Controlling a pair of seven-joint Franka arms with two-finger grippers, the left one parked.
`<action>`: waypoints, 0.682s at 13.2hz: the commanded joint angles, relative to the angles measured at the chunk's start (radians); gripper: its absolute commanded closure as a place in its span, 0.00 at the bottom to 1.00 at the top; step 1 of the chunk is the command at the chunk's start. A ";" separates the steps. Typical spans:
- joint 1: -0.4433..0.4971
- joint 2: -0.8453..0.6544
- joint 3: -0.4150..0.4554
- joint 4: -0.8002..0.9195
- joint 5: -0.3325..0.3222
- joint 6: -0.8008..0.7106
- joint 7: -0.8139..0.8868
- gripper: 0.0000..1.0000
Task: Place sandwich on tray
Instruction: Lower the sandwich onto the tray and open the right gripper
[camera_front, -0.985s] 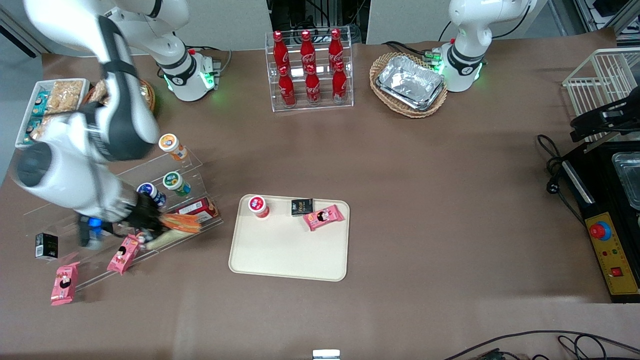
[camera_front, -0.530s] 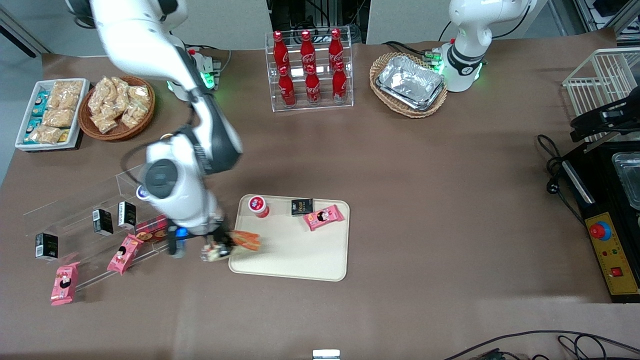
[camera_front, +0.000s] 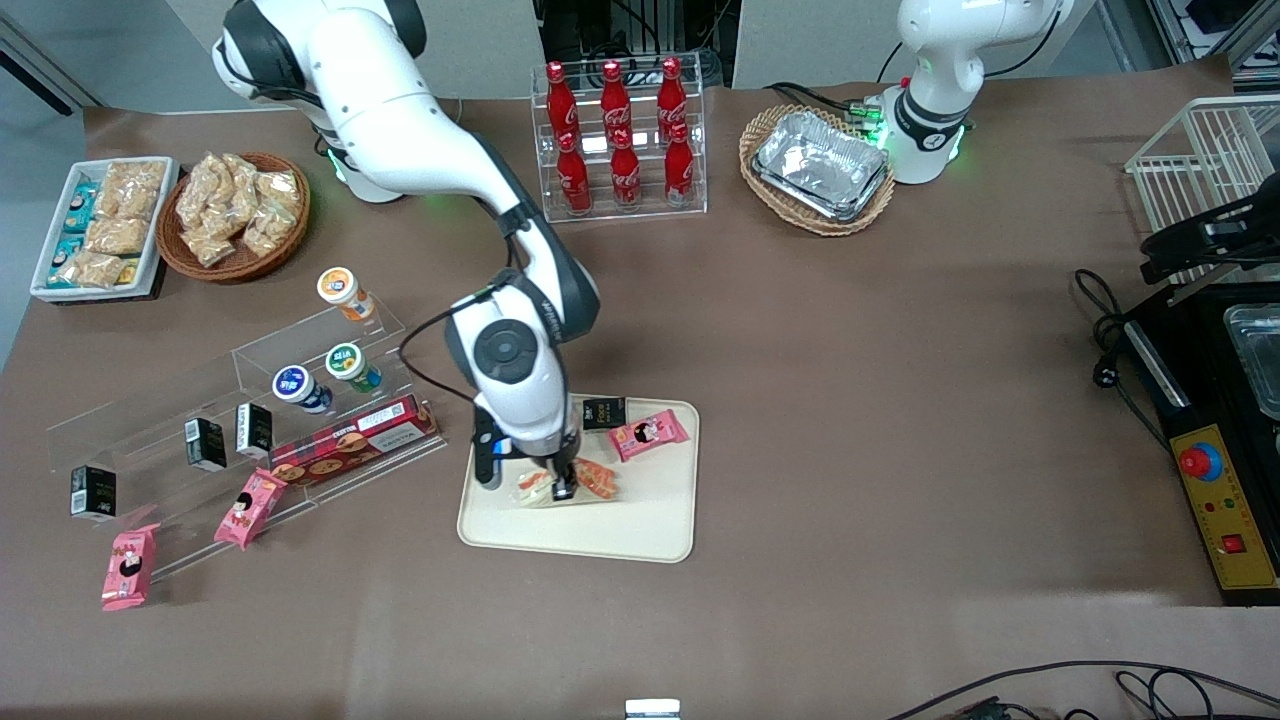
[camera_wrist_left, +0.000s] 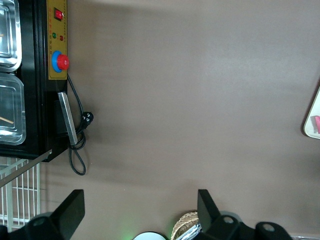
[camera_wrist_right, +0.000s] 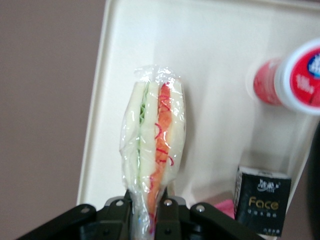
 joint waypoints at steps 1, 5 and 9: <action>0.049 0.071 -0.016 0.043 -0.002 0.045 0.100 0.85; 0.049 0.064 -0.019 0.045 -0.010 0.047 0.094 0.00; 0.046 0.059 -0.017 0.043 -0.050 0.044 0.085 0.00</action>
